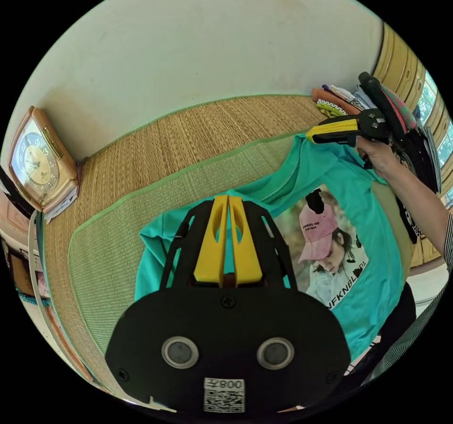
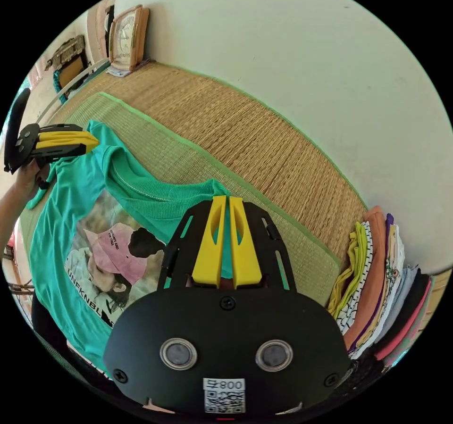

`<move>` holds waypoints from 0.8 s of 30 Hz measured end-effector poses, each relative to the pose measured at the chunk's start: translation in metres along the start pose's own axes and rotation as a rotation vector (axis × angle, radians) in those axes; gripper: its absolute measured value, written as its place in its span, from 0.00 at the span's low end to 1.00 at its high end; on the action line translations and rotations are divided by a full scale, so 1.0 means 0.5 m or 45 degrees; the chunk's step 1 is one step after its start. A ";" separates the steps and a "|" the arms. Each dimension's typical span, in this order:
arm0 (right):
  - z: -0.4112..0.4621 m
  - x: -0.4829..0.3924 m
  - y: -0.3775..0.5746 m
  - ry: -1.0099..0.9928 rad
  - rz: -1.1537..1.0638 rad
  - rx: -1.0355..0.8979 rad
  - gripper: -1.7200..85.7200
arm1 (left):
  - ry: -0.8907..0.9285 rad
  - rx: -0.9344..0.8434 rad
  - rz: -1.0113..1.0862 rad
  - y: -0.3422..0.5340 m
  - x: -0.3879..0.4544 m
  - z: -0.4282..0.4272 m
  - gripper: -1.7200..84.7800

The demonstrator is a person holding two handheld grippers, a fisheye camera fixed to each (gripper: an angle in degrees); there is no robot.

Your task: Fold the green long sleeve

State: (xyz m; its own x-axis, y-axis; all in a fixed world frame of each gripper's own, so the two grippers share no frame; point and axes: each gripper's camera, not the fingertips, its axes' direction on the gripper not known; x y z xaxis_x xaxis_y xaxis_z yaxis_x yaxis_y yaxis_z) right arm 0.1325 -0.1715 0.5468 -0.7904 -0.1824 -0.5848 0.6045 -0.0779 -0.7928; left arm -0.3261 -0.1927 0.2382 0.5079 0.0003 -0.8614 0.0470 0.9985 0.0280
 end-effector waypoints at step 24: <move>-0.042 0.149 0.063 -0.270 0.289 0.319 0.03 | -0.188 0.025 -0.061 -0.123 -0.024 0.047 0.03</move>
State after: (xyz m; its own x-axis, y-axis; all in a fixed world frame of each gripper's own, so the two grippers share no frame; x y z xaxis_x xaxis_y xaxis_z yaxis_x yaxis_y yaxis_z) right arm 0.0905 -0.1668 0.4746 -0.6117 -0.4186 -0.6712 0.7877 -0.2445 -0.5654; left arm -0.3148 -0.2554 0.2587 0.6255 -0.0566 -0.7782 0.0899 0.9960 -0.0002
